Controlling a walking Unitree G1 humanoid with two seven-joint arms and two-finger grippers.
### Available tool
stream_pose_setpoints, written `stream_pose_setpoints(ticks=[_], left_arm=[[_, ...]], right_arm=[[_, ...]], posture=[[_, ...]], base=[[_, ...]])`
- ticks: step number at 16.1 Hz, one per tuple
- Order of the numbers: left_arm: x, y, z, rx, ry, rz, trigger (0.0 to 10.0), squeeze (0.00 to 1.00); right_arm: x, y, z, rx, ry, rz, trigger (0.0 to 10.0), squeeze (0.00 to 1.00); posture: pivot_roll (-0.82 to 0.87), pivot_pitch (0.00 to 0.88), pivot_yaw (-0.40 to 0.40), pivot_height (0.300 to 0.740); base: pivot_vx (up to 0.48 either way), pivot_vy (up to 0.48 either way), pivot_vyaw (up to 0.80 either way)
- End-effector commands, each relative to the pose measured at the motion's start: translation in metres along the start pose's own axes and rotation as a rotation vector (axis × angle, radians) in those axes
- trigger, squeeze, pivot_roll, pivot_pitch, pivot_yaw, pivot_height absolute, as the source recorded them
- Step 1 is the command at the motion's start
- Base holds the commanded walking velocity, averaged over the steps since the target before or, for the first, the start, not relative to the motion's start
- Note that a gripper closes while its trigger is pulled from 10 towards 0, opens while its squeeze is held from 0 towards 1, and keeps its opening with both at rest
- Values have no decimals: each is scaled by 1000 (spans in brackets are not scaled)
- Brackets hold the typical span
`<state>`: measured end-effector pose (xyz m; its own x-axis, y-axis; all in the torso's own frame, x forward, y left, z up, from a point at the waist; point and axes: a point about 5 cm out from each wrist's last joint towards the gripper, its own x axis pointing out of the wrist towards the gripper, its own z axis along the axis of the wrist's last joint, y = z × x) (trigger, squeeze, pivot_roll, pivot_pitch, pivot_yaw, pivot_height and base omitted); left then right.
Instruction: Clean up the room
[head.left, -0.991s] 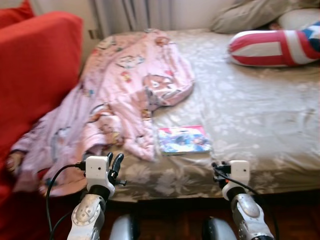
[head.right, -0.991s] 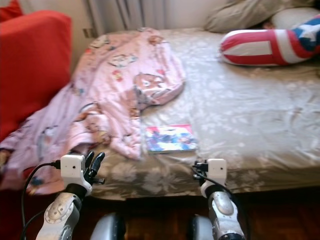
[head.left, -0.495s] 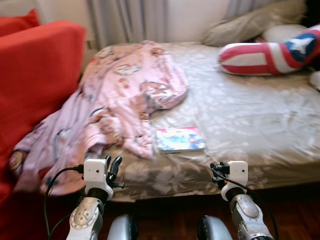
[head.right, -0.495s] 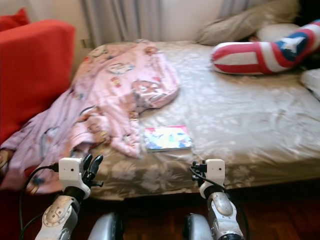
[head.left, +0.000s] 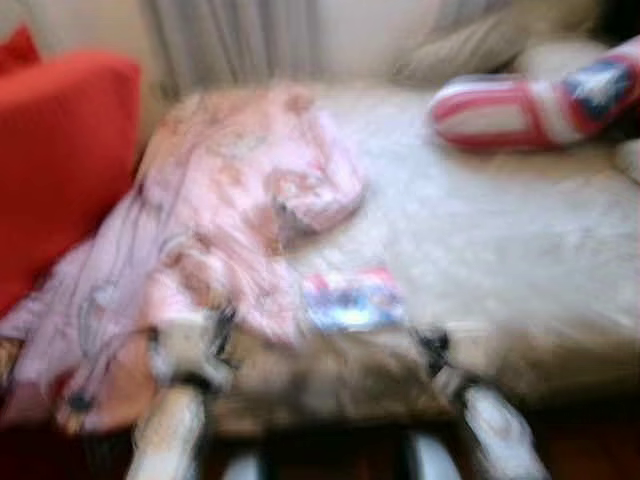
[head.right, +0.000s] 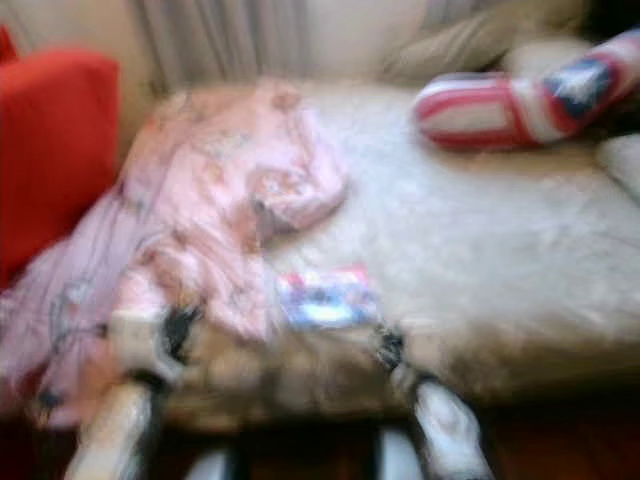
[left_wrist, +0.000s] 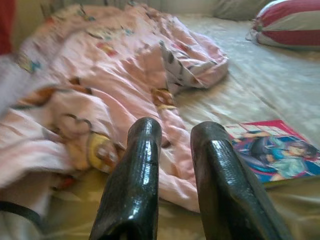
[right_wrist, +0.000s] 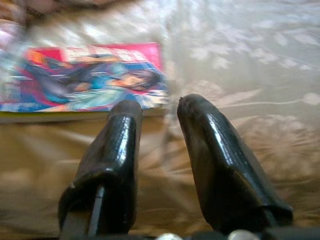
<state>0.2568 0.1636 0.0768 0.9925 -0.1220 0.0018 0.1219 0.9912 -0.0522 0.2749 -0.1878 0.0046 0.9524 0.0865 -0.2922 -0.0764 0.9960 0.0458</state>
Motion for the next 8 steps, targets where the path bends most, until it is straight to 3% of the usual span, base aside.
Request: stream_pose_setpoints(ticks=[1,3,8], left_arm=[[-4,13,-2,23,20,29,10000,0],[-4,12,-2,21,20,27,10000,0],[-4,8,3,-1,-5,14,10000,0]], right_arm=[[4,13,2,32,-13,27,10000,0],[4,13,2,28,-9,28,10000,0],[4,17,1,20,-4,58,10000,0]], posture=[[74,0,10,579],[75,0,9,579],[77,0,6,579]], base=[[371,0,0],[345,0,0],[0,0,0]])
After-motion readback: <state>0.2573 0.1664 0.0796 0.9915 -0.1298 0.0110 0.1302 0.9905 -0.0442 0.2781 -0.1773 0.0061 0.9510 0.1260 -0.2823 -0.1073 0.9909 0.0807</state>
